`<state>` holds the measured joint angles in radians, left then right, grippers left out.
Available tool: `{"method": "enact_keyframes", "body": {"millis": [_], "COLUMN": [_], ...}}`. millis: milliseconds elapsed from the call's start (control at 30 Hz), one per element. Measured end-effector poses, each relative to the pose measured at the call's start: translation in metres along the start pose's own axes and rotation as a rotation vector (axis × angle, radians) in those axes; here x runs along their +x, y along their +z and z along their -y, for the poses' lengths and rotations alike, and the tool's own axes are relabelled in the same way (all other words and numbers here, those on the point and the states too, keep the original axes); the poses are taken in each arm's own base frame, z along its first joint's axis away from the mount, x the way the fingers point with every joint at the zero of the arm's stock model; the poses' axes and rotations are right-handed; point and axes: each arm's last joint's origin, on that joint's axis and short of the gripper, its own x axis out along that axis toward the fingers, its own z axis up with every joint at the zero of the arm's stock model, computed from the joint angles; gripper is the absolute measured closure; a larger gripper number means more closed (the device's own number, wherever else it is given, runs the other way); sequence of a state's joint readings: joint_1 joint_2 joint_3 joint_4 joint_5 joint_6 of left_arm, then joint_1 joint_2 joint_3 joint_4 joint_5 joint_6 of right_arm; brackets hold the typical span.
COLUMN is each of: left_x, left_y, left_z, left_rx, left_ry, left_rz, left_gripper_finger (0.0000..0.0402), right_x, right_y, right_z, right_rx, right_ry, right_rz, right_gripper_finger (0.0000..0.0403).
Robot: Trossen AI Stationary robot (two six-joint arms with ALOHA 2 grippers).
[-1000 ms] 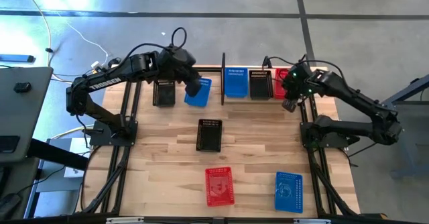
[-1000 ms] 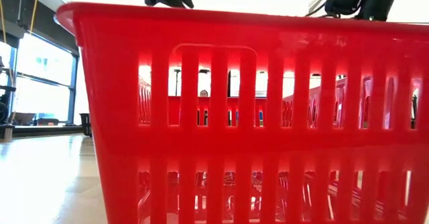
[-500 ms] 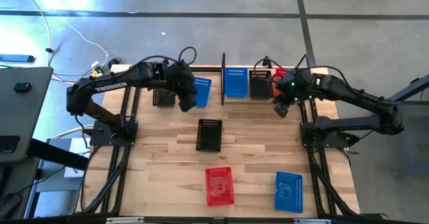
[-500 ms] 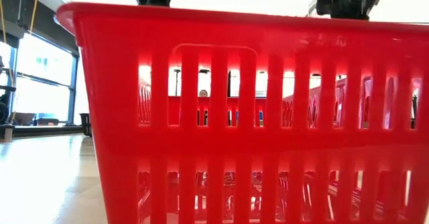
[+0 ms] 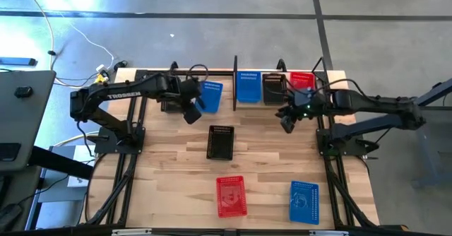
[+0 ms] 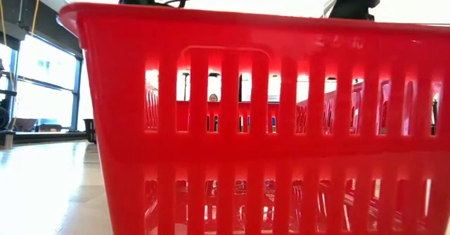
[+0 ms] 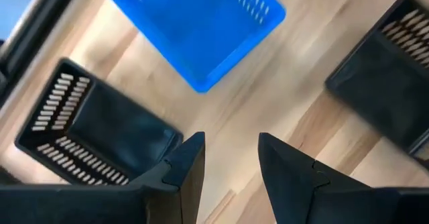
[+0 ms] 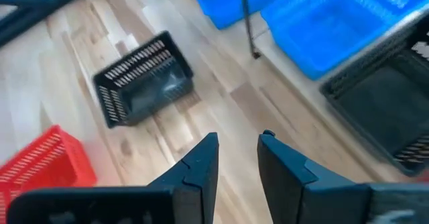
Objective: Stack baskets on shelf by color
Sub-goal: Stack the top black bin on top of the other black bin on the shelf
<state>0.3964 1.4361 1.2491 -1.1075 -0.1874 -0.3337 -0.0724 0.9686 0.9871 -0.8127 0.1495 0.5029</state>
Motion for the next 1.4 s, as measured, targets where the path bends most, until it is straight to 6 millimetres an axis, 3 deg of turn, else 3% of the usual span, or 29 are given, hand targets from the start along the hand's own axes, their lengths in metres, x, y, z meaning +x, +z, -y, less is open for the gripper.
{"method": "enact_keyframes", "body": {"millis": [400, 700, 1067, 1233, 1400], "left_x": [0.035, 0.040, 0.046, 0.048, 0.050], "left_y": [-0.027, -0.034, -0.027, -0.027, -0.024], "left_z": [-0.005, -0.021, -0.076, -0.100, -0.112], "left_rx": [0.110, 0.158, -0.297, -0.459, -0.583], "left_ry": [0.056, 0.141, 0.251, 0.298, 0.307], "left_rz": [-0.157, -0.241, -0.246, -0.248, -0.201], "left_gripper_finger": [0.0271, 0.0271, 0.0271, 0.0271, 0.0271], "right_x": [0.027, 0.045, 0.049, 0.049, 0.050], "right_y": [-0.014, -0.017, -0.018, -0.017, -0.016], "right_z": [-0.031, -0.039, -0.040, -0.039, -0.037], "right_rx": [-0.032, -0.053, -0.063, -0.150, -0.260], "right_ry": [-0.004, -0.028, -0.036, -0.055, -0.065], "right_rz": [-0.098, -0.151, -0.163, -0.149, -0.144], "right_gripper_finger": [0.0313, 0.0313, 0.0313, 0.0313, 0.0313]}}
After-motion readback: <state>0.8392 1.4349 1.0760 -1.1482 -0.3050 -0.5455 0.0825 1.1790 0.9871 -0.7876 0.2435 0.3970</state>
